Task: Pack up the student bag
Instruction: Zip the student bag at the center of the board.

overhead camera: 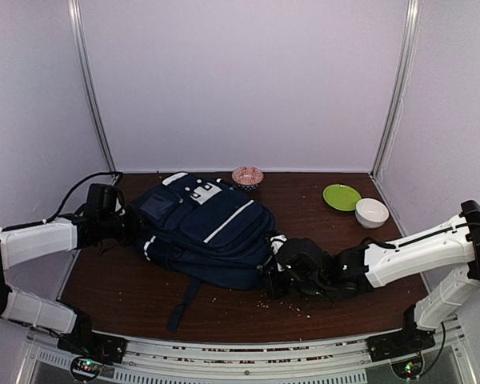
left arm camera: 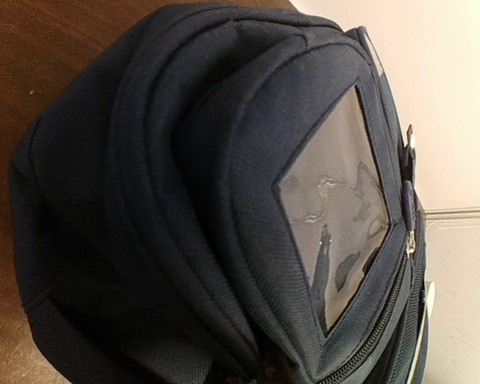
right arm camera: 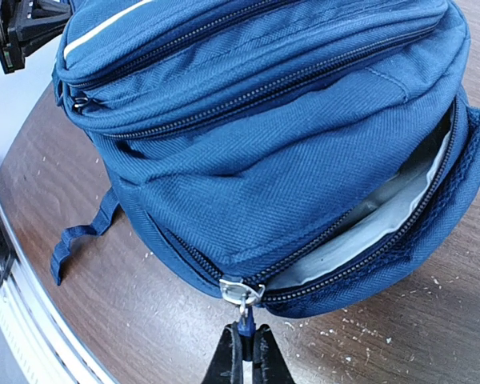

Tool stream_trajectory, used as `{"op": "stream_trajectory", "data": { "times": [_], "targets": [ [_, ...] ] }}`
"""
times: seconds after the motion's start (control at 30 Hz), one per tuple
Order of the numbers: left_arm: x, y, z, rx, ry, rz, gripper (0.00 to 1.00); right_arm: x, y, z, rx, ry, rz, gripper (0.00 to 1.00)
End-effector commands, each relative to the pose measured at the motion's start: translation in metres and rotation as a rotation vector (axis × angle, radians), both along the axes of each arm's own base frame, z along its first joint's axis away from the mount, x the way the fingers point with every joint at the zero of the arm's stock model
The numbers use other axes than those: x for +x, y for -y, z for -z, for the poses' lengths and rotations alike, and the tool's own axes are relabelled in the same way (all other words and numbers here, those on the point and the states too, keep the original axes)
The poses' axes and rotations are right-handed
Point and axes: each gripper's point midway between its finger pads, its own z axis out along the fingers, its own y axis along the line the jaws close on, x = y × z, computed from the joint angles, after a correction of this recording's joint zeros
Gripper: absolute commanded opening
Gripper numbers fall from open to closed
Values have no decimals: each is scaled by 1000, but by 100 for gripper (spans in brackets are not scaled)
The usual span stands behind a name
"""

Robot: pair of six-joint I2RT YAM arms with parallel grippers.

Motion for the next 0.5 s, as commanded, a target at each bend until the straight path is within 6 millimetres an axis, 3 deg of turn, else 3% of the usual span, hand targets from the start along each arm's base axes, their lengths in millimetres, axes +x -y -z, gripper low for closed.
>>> {"op": "stream_trajectory", "data": {
  "times": [0.0, 0.2, 0.3, 0.33, 0.47],
  "targets": [
    [48, -23, -41, 73, 167, -82, 0, 10, 30, 10, -58, -1, 118, 0],
    [57, -17, -49, 62, 165, -21, 0, 7, 14, 2, 13, -22, 71, 0],
    [35, -14, -49, 44, 148, 14, 54, 7, 1, -10, 51, -19, 39, 0],
    [24, -15, -48, 42, 139, 19, 67, 7, -4, -13, 59, -18, 29, 0],
    [-28, -17, -65, 60, 150, 31, 89, 7, -23, -24, 90, -19, -14, 0]
  ]
}}
